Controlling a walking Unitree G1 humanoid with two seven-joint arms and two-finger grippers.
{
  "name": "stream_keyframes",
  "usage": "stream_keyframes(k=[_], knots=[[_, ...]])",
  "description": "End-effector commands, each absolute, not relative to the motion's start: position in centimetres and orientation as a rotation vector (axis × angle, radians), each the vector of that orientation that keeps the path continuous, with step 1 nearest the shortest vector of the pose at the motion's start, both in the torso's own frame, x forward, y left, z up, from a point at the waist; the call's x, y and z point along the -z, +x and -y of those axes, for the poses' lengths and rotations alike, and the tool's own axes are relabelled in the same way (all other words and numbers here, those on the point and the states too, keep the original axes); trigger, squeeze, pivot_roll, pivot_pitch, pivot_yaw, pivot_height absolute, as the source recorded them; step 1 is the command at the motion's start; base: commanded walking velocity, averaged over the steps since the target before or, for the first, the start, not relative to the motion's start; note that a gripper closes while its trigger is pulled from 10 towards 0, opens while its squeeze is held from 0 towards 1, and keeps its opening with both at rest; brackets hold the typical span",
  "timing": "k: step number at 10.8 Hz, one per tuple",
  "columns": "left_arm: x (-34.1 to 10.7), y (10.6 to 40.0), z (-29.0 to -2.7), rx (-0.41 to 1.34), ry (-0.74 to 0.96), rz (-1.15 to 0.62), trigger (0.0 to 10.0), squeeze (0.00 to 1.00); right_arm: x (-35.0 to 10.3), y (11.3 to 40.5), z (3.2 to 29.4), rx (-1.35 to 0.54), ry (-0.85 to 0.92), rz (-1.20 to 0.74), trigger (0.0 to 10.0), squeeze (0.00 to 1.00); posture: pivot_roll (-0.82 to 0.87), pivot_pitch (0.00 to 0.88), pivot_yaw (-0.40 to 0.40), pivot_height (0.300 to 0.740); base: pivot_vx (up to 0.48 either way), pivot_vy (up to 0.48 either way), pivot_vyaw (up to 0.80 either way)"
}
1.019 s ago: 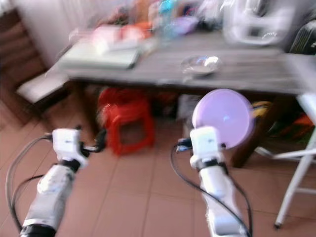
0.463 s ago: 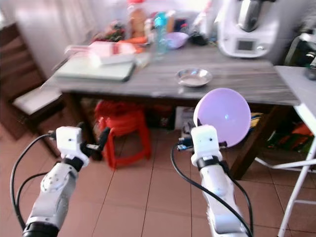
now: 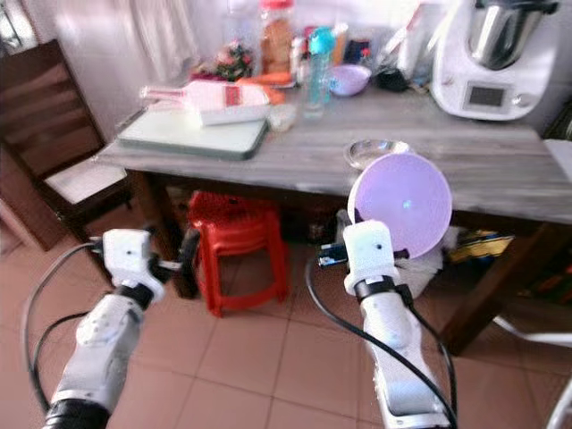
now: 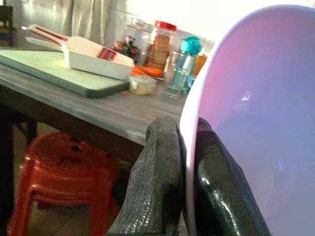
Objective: Setting the table
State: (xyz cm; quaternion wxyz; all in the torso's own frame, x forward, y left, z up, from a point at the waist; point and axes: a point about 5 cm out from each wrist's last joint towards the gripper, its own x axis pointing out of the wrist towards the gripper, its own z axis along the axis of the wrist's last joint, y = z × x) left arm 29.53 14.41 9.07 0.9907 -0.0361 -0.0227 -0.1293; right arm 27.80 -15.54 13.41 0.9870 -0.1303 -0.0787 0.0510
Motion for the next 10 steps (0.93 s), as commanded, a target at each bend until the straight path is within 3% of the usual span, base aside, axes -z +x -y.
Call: stream_keyframes(k=[1,4,7,10], knots=[[-9.63,29.88,-14.71,0.258,-0.055,0.064,10.0,0.00,-13.78,28.03,15.57,-0.098,-0.259,0.172,10.0,0.00,-0.01,0.000,0.008,0.740,0.356,0.000,0.00],[-9.62,29.94,-14.60,0.261,-0.060,0.065,10.0,0.00,-13.72,28.09,15.70,-0.084,-0.249,0.163,10.0,0.00,-0.01,0.000,0.006,0.740,0.358,0.000,0.00],[-9.62,29.99,-14.54,0.261,-0.062,0.065,10.0,0.00,-13.71,28.21,15.63,-0.088,-0.241,0.165,10.0,0.00,-0.01,0.000,0.006,0.740,0.355,0.000,-0.70],[-9.72,30.17,-14.50,0.263,-0.063,0.068,10.0,0.00,-13.75,28.40,15.58,-0.087,-0.241,0.167,10.0,0.00,-0.01,0.000,0.008,0.740,0.356,0.000,0.00]])
